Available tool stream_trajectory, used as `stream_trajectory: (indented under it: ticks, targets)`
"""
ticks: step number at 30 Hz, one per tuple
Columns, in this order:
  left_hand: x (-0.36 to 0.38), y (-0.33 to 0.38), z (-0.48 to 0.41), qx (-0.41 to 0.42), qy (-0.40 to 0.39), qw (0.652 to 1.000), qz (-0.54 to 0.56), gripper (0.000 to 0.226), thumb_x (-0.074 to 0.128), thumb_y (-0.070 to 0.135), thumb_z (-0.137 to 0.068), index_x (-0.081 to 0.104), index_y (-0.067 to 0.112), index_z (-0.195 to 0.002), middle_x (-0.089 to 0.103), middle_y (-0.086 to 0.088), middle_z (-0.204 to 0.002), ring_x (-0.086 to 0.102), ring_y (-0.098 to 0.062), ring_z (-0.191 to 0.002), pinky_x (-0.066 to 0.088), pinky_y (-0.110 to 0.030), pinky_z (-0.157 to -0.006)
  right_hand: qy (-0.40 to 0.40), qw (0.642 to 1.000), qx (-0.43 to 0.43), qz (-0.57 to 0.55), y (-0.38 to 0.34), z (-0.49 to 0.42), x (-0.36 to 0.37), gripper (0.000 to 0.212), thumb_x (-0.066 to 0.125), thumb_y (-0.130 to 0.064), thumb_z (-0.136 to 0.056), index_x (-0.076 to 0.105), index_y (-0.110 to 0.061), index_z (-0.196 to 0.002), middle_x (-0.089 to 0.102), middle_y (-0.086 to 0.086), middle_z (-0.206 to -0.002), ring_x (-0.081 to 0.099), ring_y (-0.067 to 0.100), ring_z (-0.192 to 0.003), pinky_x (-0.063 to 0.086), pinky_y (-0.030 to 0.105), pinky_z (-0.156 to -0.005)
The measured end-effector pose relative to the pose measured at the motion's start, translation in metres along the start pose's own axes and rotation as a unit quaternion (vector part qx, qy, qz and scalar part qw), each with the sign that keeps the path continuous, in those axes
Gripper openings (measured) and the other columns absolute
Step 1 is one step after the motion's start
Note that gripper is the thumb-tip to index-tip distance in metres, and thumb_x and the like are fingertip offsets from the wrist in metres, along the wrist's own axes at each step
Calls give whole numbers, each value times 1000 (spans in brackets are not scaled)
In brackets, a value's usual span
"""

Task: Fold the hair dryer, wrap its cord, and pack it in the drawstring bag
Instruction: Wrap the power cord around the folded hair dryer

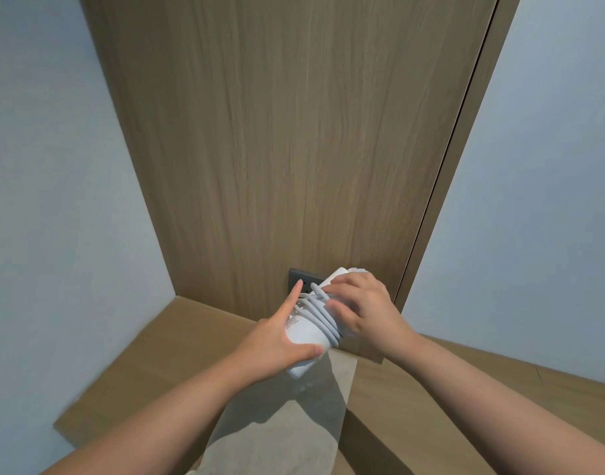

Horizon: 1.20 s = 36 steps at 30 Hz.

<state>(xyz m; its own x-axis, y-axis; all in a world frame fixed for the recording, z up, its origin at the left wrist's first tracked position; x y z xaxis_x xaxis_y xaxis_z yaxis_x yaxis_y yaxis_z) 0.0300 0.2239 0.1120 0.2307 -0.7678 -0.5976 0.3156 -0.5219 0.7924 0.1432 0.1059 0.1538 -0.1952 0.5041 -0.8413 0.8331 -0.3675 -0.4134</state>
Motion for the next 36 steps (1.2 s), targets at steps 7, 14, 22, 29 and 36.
stream_trajectory:
  ticks: [7,14,22,29,36]
  targets:
    - [19,-9,-1,-10,1,1000,17,100,69,42,-74,-3,61,-140,56,10,-119,56,-7,-85,39,-16,-60,-56,980,-86,170,-20,-13,14,39,35,-31,-95,72,-21,-100,56,6,-100,45,27,-89,40,40,-82]
    - [15,-16,-5,-9,10,999,46,90,71,39,-75,13,58,-141,50,17,-125,53,-11,-101,44,-20,-72,-27,989,-102,103,-19,-20,11,28,53,-32,-87,74,-20,-101,63,8,-102,51,26,-93,41,37,-81]
    - [4,-42,0,-58,-106,902,415,93,76,45,-57,36,33,-140,64,-12,-116,67,-30,-87,54,-35,-53,190,916,253,-246,58,5,-40,25,43,-12,-95,68,-16,-98,65,3,-102,60,17,-95,41,21,-79]
    - [6,-48,4,-124,-153,847,493,91,79,53,-48,53,1,-118,68,-26,-89,68,-34,-68,47,-24,-45,-89,896,229,-371,42,7,-5,30,44,-29,-98,66,-17,-114,64,0,-88,58,15,-75,50,35,-78]
    - [10,-41,6,-131,-157,828,522,63,55,53,-75,60,0,-109,67,-25,-84,67,-32,-64,46,-23,-42,-103,905,142,-388,18,1,-11,20,54,-20,-94,67,-30,-107,68,-14,-78,58,12,-77,49,29,-73]
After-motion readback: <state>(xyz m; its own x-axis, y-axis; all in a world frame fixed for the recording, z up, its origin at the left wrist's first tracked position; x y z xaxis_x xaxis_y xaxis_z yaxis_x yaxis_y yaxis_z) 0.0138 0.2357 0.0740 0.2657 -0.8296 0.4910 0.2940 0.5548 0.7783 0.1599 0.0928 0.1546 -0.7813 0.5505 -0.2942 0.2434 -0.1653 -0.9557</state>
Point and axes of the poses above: each hand's wrist, its own z-axis away from the middle knuckle, its own x-axis out of the palm, y = z × x, the point moved 5 cm from there along -z, towards the middle knuckle
